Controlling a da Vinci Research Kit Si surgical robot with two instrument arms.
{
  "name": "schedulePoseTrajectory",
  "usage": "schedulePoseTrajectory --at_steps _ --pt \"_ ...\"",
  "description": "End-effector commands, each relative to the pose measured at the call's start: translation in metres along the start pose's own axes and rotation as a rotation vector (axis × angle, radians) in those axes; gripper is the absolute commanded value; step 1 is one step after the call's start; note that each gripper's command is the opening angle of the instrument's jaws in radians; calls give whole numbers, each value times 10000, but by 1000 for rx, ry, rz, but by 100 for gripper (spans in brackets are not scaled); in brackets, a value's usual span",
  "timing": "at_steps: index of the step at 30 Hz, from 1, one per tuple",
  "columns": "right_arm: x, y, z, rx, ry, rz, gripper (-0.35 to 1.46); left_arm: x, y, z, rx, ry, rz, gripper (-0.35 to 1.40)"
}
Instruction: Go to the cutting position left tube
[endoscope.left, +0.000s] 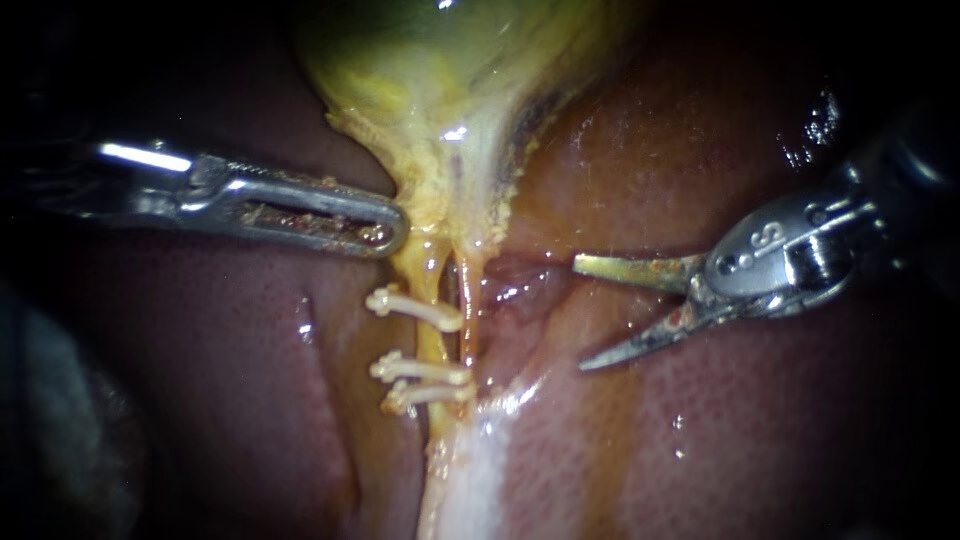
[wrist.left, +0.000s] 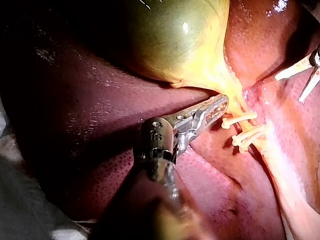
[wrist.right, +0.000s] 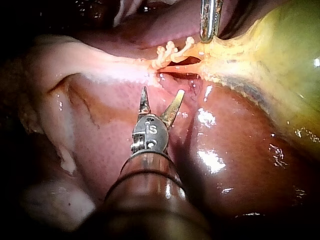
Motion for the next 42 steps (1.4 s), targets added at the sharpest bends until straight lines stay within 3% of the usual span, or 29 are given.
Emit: schedulePoseTrajectory --at_steps 1,10,17,24,29,34,42 --pt "0 0 0 0 0 0 145 1 2 -4 -3 -1 0 -35" --pt "4 -2 3 14 -2 1 145 14 21 -46 -6 -3 -13 -35" --pt "21 -9 13 53 52 13 145 14 23 -48 -4 -1 -14 -35" --pt "47 -22 37 132 111 121 143 15 23 -48 -3 -1 -14 -35" --pt "57 -30 58 174 125 161 143 16 23 -48 -4 -1 -14 -35" --pt "55 -35 76 206 126 191 141 16 23 -48 -4 -1 -14 -35" --pt "40 -36 100 245 116 219 141 16 24 -48 -4 -1 -15 -35"
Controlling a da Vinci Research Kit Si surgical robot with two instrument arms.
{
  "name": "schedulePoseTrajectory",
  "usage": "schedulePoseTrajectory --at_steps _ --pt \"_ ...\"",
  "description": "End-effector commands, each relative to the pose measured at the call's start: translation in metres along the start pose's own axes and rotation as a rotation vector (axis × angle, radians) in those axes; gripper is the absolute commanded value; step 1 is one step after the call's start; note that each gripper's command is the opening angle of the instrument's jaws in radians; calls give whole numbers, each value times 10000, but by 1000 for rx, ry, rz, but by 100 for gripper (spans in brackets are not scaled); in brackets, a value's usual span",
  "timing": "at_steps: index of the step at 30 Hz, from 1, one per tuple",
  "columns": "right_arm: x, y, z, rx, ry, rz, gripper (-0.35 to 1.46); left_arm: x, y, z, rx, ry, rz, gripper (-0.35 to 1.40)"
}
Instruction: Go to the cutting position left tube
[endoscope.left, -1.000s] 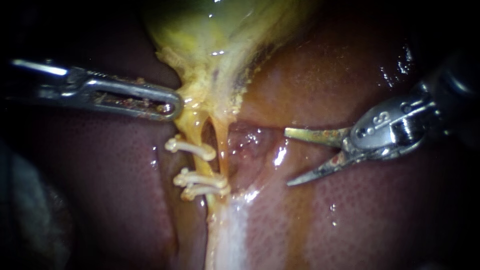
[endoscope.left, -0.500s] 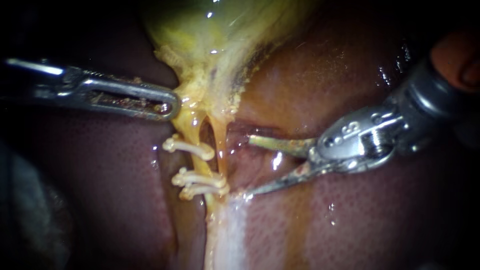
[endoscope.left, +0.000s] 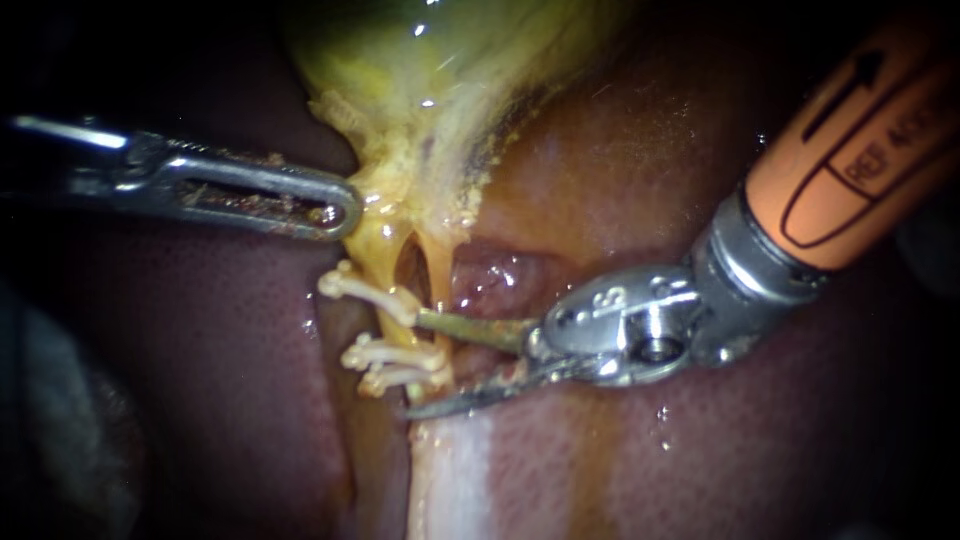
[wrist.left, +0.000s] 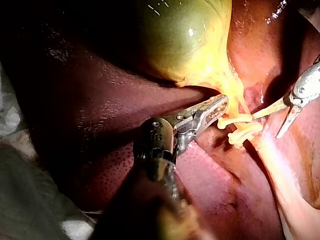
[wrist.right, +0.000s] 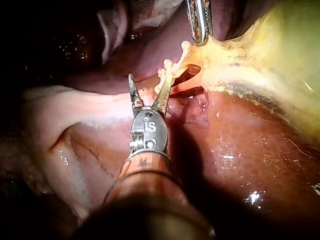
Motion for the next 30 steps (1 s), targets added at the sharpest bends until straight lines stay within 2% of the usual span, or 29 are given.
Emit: schedulePoseTrajectory --at_steps 1,6,12,23,27,30 --pt "-3 2 1 3 -2 5 140 0 0 0 0 0 0 -35" --pt "-10 13 9 11 -6 11 140 0 0 0 0 0 0 -35" --pt "-7 24 17 14 -8 20 140 0 0 0 0 0 0 -35" --pt "-8 33 27 30 -11 28 138 -1 2 0 1 1 -1 -35" --pt "-3 35 35 49 -2 42 138 0 2 1 1 1 -1 -35" --pt "0 35 42 82 28 53 136 0 2 1 1 1 -1 -35"
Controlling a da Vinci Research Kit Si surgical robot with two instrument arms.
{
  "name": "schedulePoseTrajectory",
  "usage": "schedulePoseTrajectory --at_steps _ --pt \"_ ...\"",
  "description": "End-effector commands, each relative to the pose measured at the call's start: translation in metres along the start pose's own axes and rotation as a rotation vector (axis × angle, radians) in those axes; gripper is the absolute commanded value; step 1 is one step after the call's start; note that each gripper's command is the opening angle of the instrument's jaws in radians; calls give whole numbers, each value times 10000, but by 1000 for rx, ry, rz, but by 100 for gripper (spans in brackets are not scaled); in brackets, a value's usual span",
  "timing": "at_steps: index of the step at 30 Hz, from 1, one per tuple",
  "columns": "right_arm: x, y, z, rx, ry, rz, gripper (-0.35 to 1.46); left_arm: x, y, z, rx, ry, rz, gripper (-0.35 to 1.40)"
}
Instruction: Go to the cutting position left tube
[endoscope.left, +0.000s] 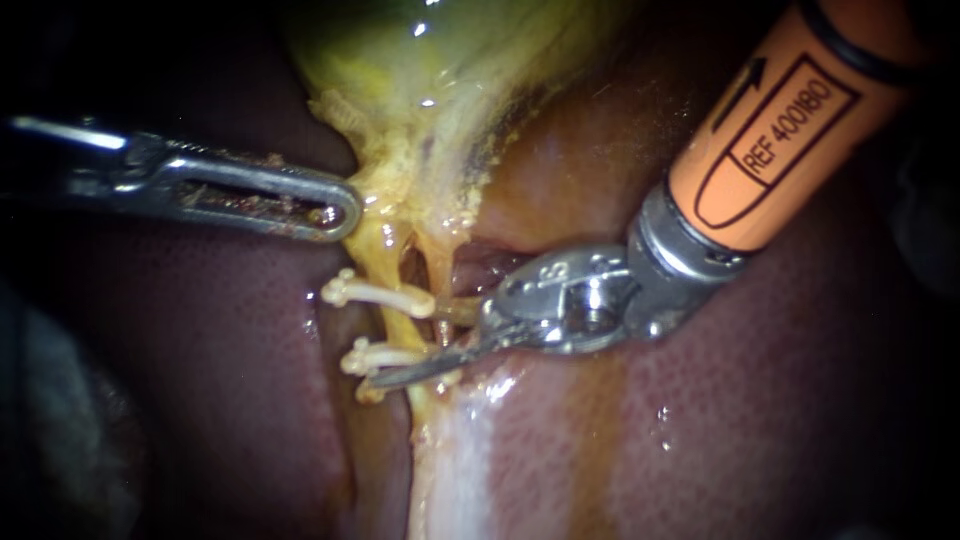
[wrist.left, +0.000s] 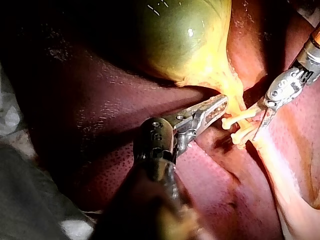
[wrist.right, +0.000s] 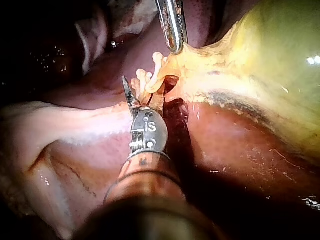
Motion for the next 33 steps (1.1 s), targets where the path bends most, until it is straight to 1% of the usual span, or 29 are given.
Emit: schedulePoseTrajectory --at_steps 1,6,8,11,13,16,20,23,26,29,33 --pt "2 -1 3 12 15 5 136 0 0 0 0 0 0 -35" --pt "9 -2 11 74 32 19 133 0 0 2 1 1 0 -35" --pt "13 -3 15 83 49 25 131 1 0 2 1 1 -1 -35" --pt "18 -2 22 82 71 36 131 1 0 3 2 1 -1 -35" --pt "21 0 26 57 96 52 131 1 0 3 2 1 -1 -35" --pt "25 3 31 53 122 79 130 1 0 4 2 1 -1 -35" --pt "30 6 39 43 138 107 130 2 -1 4 1 1 -1 -35" --pt "32 7 42 51 156 137 130 2 -1 5 2 1 -1 -35" --pt "33 6 44 58 169 150 130 2 -1 5 2 1 -1 -35" --pt "36 1 43 63 174 162 130 2 -1 5 2 1 -1 -35" --pt "42 -5 41 79 197 165 131 2 -1 5 2 1 -1 -35"
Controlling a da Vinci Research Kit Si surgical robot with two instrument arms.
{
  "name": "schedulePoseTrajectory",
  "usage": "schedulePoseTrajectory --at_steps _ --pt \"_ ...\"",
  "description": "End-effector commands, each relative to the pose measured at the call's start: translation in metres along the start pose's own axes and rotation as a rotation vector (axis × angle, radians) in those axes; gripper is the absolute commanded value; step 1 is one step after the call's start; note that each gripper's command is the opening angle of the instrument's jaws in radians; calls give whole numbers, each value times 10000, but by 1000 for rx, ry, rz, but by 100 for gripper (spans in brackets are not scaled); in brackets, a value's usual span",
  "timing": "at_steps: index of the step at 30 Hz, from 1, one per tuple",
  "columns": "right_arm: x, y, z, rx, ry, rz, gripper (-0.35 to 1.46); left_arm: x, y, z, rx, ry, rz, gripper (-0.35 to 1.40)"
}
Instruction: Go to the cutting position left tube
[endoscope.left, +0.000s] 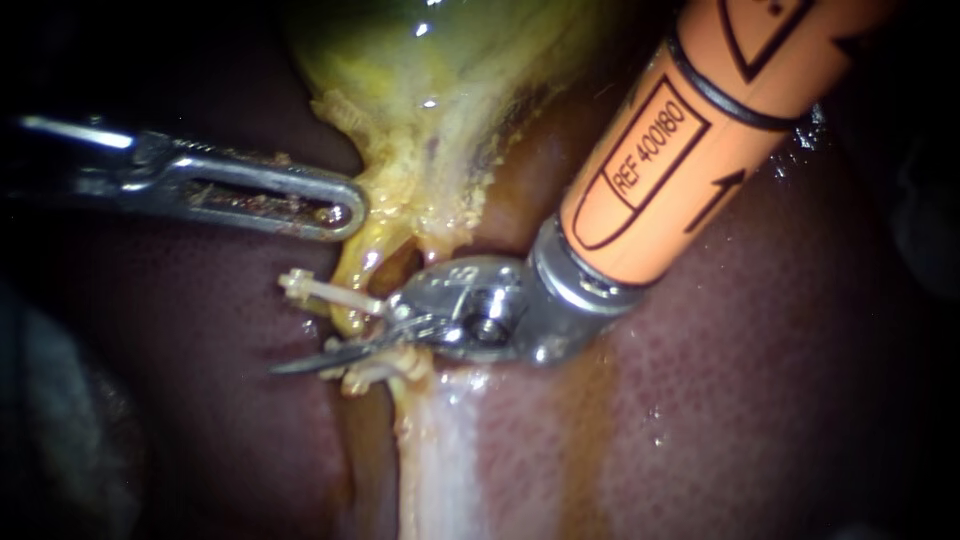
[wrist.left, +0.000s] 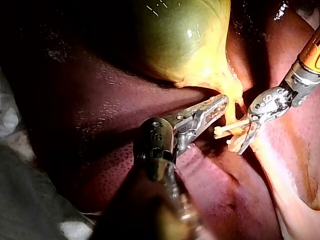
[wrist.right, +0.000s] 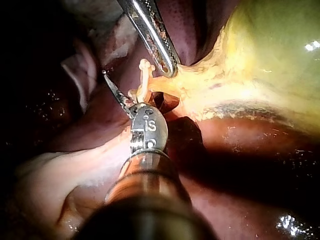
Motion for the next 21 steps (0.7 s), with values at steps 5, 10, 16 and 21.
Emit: schedulePoseTrajectory --at_steps 5,10,16,21 --pt "8 -10 -3 20 16 4 133 0 0 -1 -1 0 0 -35" --pt "13 -17 -4 39 21 6 133 -1 0 -2 -1 0 0 -35" --pt "13 -17 -5 39 20 6 133 -1 0 -2 -1 0 0 -35" --pt "12 -17 -6 40 20 5 133 0 0 -2 -1 0 0 -35"
